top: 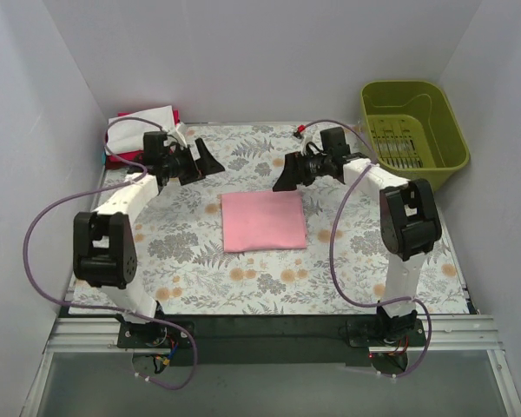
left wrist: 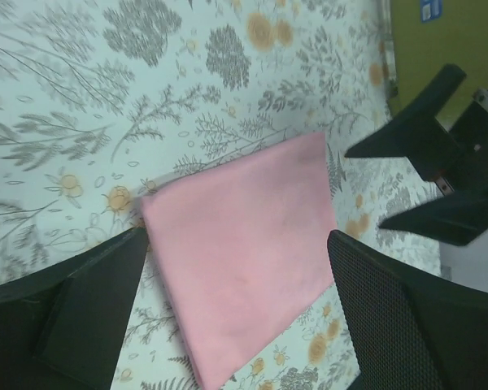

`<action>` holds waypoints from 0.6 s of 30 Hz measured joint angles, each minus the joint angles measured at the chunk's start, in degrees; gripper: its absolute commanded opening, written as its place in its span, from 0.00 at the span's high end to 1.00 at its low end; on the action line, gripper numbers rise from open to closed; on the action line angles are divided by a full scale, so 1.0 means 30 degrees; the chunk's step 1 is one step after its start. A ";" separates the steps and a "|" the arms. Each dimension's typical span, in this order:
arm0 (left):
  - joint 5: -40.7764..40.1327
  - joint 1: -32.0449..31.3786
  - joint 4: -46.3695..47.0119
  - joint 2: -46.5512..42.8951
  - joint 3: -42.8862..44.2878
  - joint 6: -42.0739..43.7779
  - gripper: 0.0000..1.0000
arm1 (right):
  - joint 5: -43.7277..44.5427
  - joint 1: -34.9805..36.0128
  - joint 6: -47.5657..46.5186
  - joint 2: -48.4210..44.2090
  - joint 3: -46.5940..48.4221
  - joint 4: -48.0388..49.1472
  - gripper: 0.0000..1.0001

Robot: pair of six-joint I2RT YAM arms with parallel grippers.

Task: Fold and stack the t-shirts
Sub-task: Neatly place the folded tshirt to the corner

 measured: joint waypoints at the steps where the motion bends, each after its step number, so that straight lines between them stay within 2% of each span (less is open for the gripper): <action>1: -0.0568 0.0153 -0.0342 -0.0962 0.0015 0.0342 0.07 | 0.0291 0.0342 -0.0517 -0.0801 0.0000 -0.0532 0.02; 4: -0.1843 0.0699 -0.2025 -0.3665 0.0517 0.1071 0.07 | 0.2506 0.2288 -0.2739 -0.3461 -0.0007 -0.1865 0.02; 8: -0.2827 0.1464 -0.4794 -0.5151 0.2200 0.1770 0.07 | 0.6725 0.6812 -0.5625 -0.6331 -0.0015 -0.2739 0.02; 13: -0.2484 0.2929 -0.7519 -0.5304 0.1421 0.1865 0.07 | 1.1154 1.1555 -0.8437 -0.6878 -0.0969 -0.2798 0.04; 14: -0.2463 0.3177 -0.7992 -0.5304 0.0969 0.1865 0.07 | 1.1934 1.2298 -0.8998 -0.6761 -0.1362 -0.2878 0.10; 18: -0.2528 0.3745 -0.9748 -0.5275 -0.0204 0.1938 0.09 | 1.3792 1.4076 -1.0069 -0.5406 -0.1763 -0.3679 0.20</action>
